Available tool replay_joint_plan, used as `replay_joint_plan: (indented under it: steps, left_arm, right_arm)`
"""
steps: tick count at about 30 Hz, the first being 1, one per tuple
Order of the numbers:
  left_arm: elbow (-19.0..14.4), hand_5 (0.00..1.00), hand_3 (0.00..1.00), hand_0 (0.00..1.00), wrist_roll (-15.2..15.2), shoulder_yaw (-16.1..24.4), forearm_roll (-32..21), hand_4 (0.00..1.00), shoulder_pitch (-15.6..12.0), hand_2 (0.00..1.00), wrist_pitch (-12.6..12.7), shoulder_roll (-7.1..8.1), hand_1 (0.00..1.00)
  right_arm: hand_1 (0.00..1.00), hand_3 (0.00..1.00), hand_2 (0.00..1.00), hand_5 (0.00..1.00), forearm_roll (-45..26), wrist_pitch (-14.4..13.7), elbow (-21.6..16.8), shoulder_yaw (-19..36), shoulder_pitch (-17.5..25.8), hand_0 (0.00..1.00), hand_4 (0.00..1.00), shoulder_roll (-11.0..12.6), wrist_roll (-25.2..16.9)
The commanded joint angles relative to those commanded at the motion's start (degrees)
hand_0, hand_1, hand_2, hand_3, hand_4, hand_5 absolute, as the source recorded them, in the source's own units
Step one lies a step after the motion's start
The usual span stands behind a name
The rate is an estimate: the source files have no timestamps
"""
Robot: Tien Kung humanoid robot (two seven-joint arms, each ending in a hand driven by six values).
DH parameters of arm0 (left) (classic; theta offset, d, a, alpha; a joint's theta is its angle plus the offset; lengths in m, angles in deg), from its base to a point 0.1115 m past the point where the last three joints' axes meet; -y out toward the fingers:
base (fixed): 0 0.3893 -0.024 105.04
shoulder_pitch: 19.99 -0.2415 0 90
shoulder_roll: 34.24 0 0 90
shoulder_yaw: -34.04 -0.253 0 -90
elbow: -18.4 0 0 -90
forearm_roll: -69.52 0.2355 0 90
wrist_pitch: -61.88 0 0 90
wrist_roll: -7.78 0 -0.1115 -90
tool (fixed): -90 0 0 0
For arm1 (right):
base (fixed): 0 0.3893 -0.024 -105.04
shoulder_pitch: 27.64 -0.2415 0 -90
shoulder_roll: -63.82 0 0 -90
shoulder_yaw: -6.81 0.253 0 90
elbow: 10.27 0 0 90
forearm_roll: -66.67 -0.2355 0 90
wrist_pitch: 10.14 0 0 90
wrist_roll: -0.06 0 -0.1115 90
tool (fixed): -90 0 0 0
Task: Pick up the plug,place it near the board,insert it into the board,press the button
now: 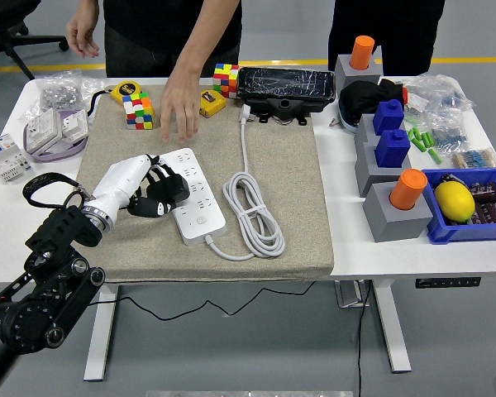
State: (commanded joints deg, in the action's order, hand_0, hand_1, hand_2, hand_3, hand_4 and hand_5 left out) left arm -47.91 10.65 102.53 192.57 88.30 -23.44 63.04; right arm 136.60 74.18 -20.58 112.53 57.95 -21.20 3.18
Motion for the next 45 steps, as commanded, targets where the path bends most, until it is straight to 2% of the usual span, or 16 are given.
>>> replay_joint_plan:
  steps: [8,37,45]
  left_arm:
    - [2.1,0.002,0.541,0.233,-0.5,0.7,0.3,0.757,1.1,0.399,0.5,-0.12,0.303]
    - [1.9,0.002,0.541,0.243,-0.7,-0.2,1.3,0.761,1.3,0.403,-1.4,0.53,0.332]
    - [2.5,0.002,0.542,0.248,-1.1,-0.6,1.1,0.763,2.2,0.409,-0.8,1.12,0.344]
  right_arm:
    - [0.736,0.756,0.729,0.980,-0.2,0.0,0.0,0.0,-0.2,0.786,0.998,0.0,-0.1]
    - [0.736,0.755,0.726,0.980,-0.2,0.0,0.0,0.1,-0.4,0.786,0.998,0.1,-0.1]
    - [0.736,0.754,0.725,0.980,-0.2,0.0,0.0,0.1,-0.5,0.786,0.998,0.1,-0.1]
